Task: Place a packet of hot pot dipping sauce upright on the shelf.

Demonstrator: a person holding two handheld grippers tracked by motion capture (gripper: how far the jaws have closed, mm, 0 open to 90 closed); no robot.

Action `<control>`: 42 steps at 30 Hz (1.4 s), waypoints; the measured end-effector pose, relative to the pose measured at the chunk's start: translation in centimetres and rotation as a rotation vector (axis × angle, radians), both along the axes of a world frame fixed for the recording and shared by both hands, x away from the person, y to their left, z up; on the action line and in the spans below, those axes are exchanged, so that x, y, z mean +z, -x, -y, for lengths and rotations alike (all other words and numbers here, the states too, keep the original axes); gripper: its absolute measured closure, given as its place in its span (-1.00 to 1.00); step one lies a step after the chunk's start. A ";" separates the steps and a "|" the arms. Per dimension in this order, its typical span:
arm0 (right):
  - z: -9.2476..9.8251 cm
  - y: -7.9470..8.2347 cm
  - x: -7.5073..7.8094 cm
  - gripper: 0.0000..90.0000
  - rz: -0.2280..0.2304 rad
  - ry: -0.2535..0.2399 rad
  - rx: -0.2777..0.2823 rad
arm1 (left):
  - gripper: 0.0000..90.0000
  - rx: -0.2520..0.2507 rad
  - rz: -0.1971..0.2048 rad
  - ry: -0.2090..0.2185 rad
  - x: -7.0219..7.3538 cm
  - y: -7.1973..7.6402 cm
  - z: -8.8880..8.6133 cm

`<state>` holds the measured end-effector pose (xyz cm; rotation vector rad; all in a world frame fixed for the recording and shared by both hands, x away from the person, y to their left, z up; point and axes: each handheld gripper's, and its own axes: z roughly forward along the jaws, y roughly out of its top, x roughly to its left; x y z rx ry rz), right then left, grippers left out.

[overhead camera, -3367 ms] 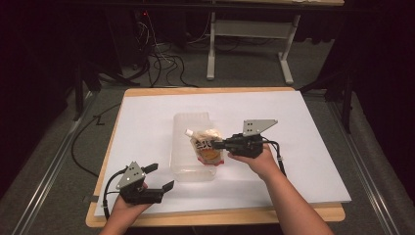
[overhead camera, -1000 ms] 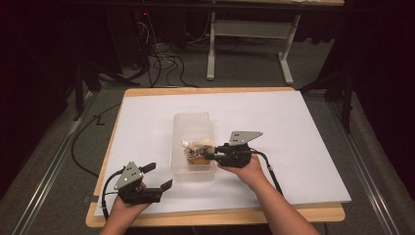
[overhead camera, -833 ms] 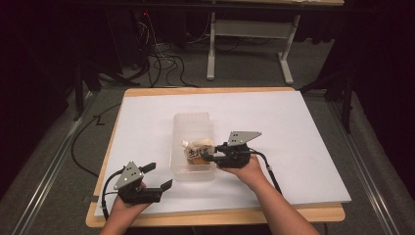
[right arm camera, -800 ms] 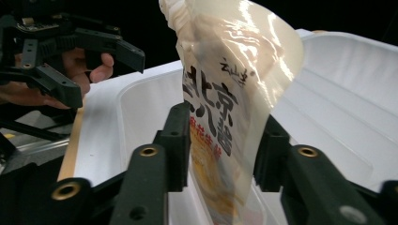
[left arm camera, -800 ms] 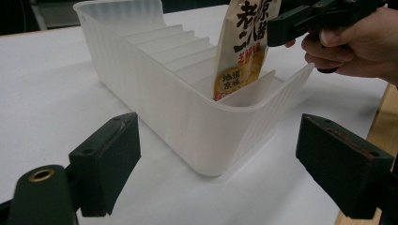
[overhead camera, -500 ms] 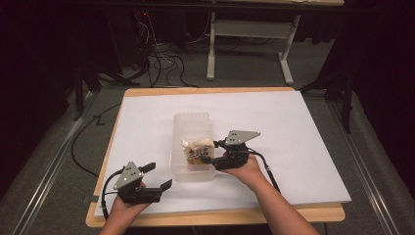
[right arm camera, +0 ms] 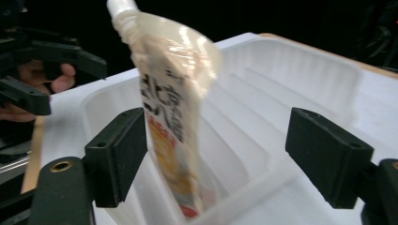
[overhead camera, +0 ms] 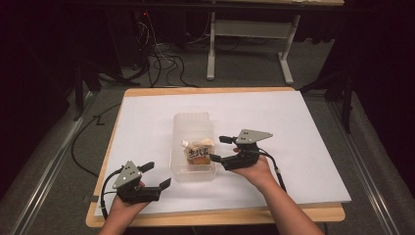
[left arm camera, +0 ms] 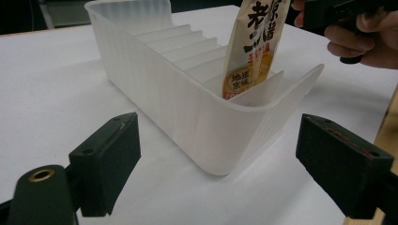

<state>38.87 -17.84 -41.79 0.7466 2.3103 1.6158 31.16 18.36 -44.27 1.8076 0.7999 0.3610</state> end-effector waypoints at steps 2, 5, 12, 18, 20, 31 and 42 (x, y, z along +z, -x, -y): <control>1.0 0.4 0.2 -0.56 0.008 -0.002 -0.037 | -0.67 0.001 0.000 -0.001 0.0 0.0 0.0; 2.8 1.1 0.3 -0.57 0.033 -0.014 -0.082 | -0.67 0.002 0.000 -0.003 0.0 0.0 0.0; 6.9 3.3 0.1 -0.59 0.053 0.015 -0.203 | -0.67 0.002 -0.006 -0.007 -0.1 -0.1 0.1; 11.8 6.6 -1.0 -0.65 0.076 -0.002 -0.323 | -0.67 -0.004 -0.009 -0.011 -0.1 0.0 0.3; 13.1 7.7 -1.2 -0.67 0.077 0.000 -0.368 | -0.67 -0.004 -0.007 -0.012 -0.2 0.0 0.4; 15.4 9.8 -2.4 -0.67 0.072 -0.006 -0.475 | -0.67 -0.015 -0.012 -0.028 -0.3 -0.2 0.8; 15.6 9.6 -2.6 -0.66 0.061 -0.003 -0.486 | -0.67 -0.012 -0.015 -0.032 -0.4 -0.3 0.8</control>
